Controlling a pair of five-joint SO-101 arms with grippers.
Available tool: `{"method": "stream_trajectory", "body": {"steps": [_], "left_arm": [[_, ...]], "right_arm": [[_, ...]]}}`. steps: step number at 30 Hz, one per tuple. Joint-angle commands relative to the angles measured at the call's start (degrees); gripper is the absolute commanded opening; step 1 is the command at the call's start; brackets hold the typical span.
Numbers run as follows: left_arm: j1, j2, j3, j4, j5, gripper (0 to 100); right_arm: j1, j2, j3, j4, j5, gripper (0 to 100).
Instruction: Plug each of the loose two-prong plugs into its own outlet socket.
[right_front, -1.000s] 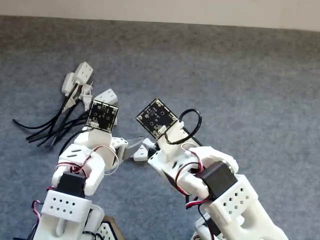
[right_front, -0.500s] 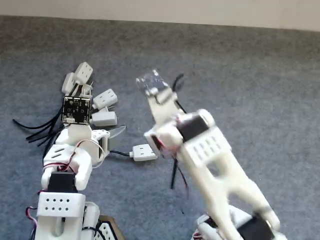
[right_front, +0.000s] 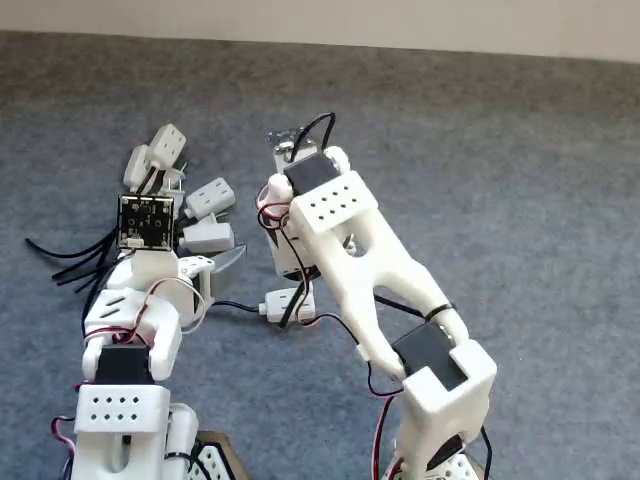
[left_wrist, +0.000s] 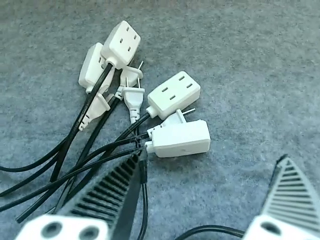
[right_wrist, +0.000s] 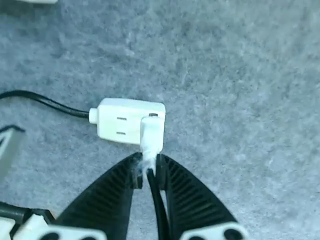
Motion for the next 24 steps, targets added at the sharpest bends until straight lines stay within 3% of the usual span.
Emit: {"method": "stream_trajectory", "body": {"steps": [1, 24], "left_arm": [[-0.5, -0.6, -0.4, -1.1, 0.0, 38], [-0.3, -0.6, 0.7, -2.0, 0.0, 38]], "right_arm": [[0.4, -0.7, -3.6, -1.2, -1.3, 0.5], [0.4, -0.5, -3.3, 2.2, -1.1, 0.5]]}}
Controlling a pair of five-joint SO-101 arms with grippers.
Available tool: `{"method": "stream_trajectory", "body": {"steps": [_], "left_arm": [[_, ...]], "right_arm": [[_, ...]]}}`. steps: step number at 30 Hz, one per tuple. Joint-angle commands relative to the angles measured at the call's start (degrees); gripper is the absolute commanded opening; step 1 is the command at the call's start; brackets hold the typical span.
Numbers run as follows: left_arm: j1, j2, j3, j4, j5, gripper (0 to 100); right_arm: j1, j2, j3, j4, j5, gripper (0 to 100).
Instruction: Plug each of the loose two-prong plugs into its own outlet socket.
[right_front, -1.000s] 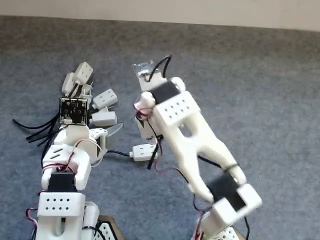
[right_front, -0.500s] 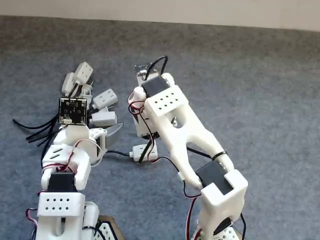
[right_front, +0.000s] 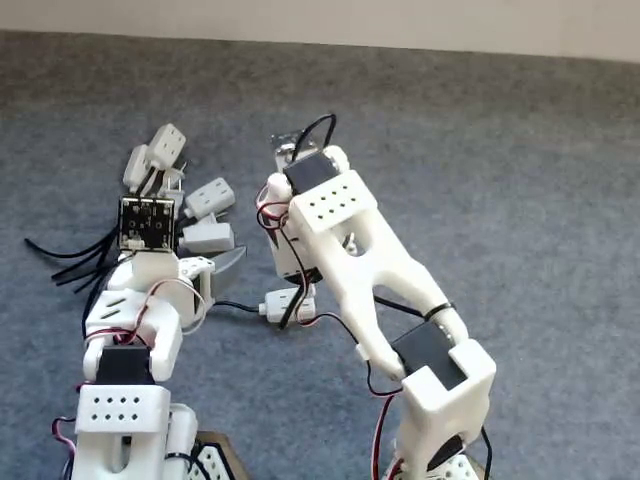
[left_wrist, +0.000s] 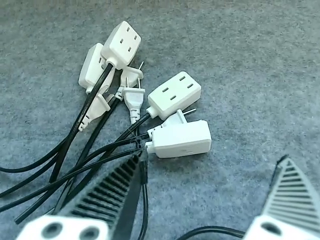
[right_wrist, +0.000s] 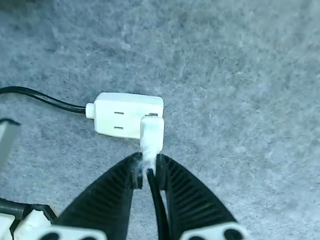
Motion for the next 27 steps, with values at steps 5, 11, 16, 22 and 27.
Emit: {"method": "stream_trajectory", "body": {"steps": [5, 11, 16, 22, 27], "left_arm": [[-0.3, -0.6, -0.3, -1.1, 0.0, 38], [-0.3, -0.6, -0.3, -1.1, 0.0, 38], [-0.3, -0.6, -0.3, -1.1, 0.0, 38], [-0.3, -0.6, -0.2, -1.1, 0.0, 38], [-0.3, -0.6, -0.2, -1.1, 0.0, 38]], "right_arm": [[0.4, -0.9, -2.9, 0.3, -0.2, 0.5], [0.4, -0.7, -2.6, 0.0, -0.3, 0.5], [0.4, -0.9, 3.6, -5.1, -0.4, 0.5], [0.4, -1.2, 5.3, -5.7, -0.3, 0.5], [0.3, -1.3, 5.2, -3.1, -0.1, 0.5]]}}
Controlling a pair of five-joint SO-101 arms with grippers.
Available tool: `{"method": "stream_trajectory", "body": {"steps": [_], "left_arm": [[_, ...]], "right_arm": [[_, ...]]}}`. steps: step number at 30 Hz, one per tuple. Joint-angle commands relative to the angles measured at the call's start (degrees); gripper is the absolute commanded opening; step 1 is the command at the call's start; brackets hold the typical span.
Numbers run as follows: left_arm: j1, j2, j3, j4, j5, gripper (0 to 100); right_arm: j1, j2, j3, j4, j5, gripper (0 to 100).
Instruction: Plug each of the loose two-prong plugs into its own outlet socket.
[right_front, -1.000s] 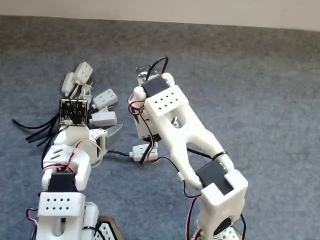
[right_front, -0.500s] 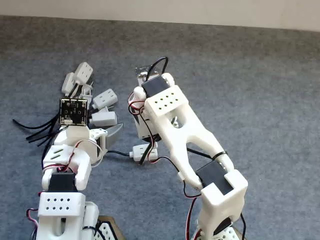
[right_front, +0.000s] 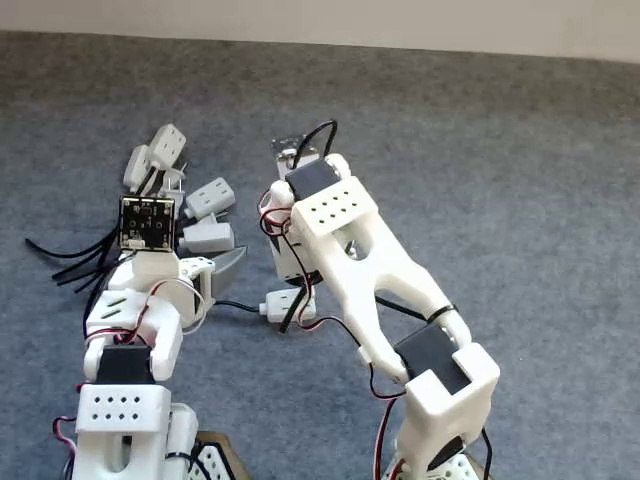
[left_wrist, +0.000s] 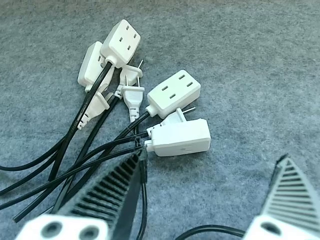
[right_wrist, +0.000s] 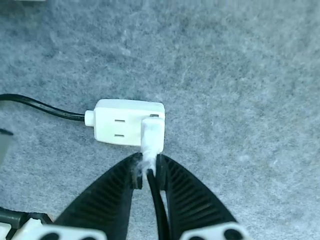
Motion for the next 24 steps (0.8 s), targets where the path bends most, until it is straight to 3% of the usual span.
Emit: {"method": "stream_trajectory", "body": {"steps": [1, 24], "left_arm": [[-0.3, -0.6, -0.2, -1.1, 0.0, 38], [-0.3, -0.6, -0.2, -1.3, 0.0, 38]], "right_arm": [[0.1, -1.0, 0.1, 2.0, -0.1, 0.5], [0.1, -1.8, -2.2, 5.0, 0.0, 0.5]]}}
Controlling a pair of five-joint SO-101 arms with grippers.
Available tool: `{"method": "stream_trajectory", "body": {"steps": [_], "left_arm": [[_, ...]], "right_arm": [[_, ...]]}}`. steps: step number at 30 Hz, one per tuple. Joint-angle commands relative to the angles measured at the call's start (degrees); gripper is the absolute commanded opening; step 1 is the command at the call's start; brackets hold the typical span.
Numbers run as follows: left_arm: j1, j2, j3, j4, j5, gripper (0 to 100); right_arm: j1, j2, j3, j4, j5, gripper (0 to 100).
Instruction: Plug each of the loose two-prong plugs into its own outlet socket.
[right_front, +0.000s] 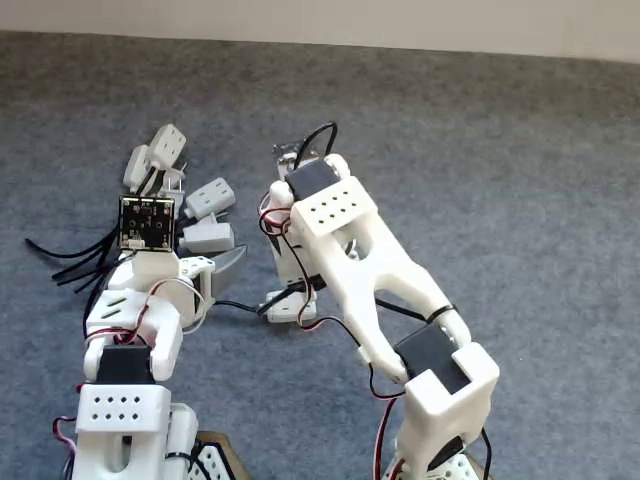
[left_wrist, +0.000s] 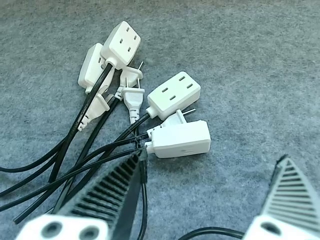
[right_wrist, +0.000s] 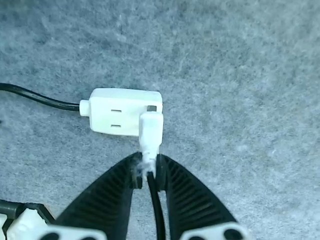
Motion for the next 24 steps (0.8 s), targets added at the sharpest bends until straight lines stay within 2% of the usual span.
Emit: {"method": "stream_trajectory", "body": {"steps": [1, 5, 18, 24], "left_arm": [[-0.3, -0.6, -0.2, -1.0, 0.0, 38], [-0.3, -0.6, -0.2, -1.0, 0.0, 38], [-0.3, -0.6, -0.2, -1.0, 0.0, 38], [-0.3, -0.6, -0.2, -1.0, 0.0, 38]], "right_arm": [[0.2, -2.3, -3.1, 2.7, 0.0, 0.5], [0.3, -4.9, -6.5, 4.3, 0.0, 0.5], [0.1, -4.9, -4.8, 4.3, 0.0, 0.5], [-1.0, -5.1, 0.2, 2.9, 0.0, 0.5]]}}
